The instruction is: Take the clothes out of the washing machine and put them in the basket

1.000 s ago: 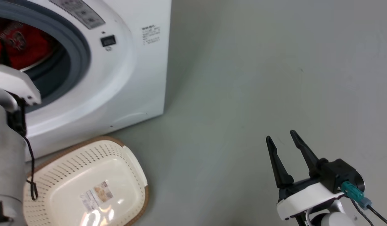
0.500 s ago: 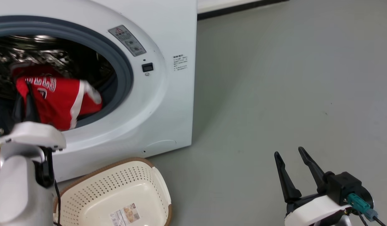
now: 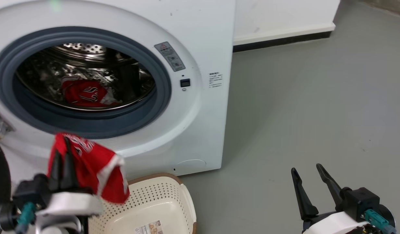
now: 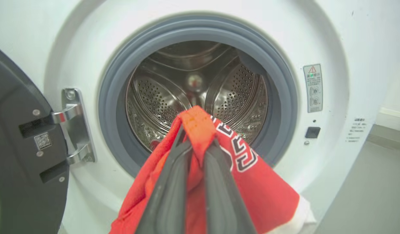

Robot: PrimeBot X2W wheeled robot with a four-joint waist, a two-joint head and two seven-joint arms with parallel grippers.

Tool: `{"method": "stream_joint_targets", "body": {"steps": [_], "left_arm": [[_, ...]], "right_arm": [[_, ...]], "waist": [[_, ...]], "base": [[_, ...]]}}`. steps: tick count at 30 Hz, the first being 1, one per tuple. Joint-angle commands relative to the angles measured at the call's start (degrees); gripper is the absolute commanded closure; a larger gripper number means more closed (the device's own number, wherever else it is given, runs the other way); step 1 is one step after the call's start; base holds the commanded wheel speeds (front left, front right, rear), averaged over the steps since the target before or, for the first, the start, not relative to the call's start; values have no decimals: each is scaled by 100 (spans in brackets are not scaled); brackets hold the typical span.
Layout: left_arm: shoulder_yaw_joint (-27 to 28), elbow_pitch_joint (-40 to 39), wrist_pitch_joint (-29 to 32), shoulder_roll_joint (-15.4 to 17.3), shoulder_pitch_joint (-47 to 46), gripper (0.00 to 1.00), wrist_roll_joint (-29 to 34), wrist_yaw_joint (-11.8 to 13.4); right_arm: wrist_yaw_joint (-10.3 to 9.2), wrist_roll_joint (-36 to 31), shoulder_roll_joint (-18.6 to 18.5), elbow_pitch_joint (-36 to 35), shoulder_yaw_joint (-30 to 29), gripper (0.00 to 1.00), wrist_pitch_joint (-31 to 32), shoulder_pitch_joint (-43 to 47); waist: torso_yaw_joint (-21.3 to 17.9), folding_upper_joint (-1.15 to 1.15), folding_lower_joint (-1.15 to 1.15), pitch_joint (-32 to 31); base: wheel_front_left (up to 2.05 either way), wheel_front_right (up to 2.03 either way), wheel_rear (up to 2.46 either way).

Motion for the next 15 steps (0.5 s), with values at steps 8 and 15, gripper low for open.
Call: {"method": "stream_joint_targets", "body": {"steps": [8,15], "left_arm": [[-455,-370,294,-351,1180,100,-172,138],[-756,517,243,-420,960,100,-364,250]], "right_arm": [[-2,-20,0,-152,28,0,60,34],[-2,-18,0,-244,119,0,-14,-365]], "waist": [[336,0,2,291],[345,0,2,1181]], "base": [[0,0,0],[0,0,0]]}}
